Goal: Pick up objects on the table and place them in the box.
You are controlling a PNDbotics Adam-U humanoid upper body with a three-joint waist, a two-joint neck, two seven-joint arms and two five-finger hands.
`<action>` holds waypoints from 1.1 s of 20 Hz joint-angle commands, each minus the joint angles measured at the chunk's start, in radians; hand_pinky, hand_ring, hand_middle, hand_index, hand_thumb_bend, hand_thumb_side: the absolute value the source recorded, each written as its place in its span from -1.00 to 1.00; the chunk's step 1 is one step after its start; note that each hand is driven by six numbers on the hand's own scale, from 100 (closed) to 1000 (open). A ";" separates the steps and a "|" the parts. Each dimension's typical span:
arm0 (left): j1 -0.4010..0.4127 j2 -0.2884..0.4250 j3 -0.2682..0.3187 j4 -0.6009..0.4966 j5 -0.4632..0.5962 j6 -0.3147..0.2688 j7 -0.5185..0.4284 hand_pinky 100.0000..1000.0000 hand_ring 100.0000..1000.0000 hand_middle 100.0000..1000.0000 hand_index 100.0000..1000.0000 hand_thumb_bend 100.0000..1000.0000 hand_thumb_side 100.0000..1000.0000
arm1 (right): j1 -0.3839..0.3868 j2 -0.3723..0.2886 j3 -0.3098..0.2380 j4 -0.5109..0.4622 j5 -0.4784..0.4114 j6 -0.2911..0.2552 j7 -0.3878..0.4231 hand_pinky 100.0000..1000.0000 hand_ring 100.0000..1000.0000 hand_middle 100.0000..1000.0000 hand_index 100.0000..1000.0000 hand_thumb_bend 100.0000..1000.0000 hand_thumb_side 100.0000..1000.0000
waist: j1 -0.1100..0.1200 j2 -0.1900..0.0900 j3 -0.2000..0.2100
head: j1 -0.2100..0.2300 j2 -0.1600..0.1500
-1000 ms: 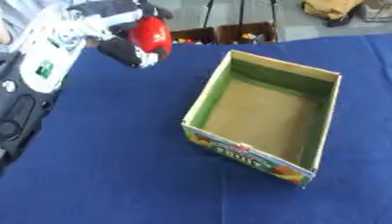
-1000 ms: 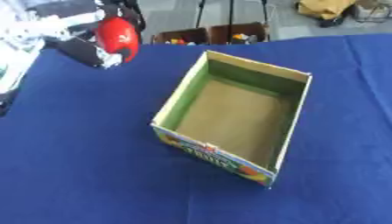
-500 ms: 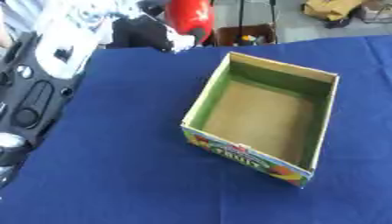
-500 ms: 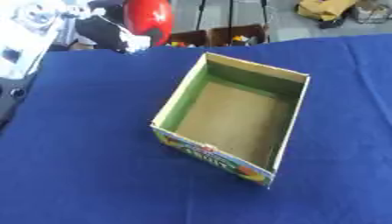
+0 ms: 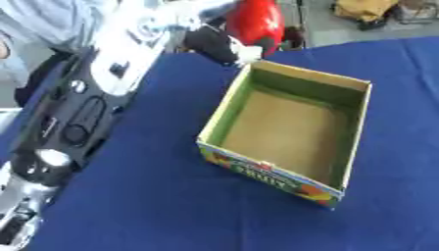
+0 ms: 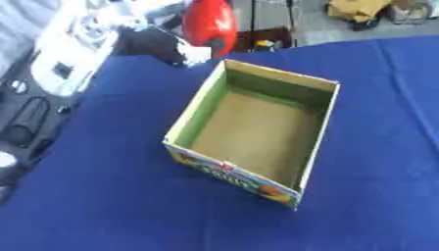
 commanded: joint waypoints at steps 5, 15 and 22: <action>-0.008 -0.096 0.000 0.085 -0.252 -0.018 0.075 -0.85 -0.10 0.49 0.94 -1.00 -0.24 | -0.029 -0.005 -0.005 -0.012 -0.022 -0.004 0.004 0.36 0.48 0.39 0.49 -1.00 1.00 | 0.002 -0.019 -0.016 | 0.018 -0.022; 0.031 -0.158 -0.021 0.189 -0.314 -0.056 0.071 -0.82 -0.08 0.48 0.93 -1.00 -0.24 | -0.036 0.004 -0.002 -0.012 -0.026 -0.004 0.011 0.36 0.48 0.39 0.49 -1.00 1.00 | 0.001 -0.004 -0.023 | 0.002 -0.024; 0.045 -0.193 -0.047 0.247 -0.334 -0.085 0.070 -0.81 -0.07 0.47 0.93 -1.00 -0.23 | -0.029 0.008 0.000 -0.012 -0.019 0.000 0.015 0.37 0.48 0.39 0.49 -1.00 1.00 | 0.002 0.002 -0.024 | -0.011 -0.021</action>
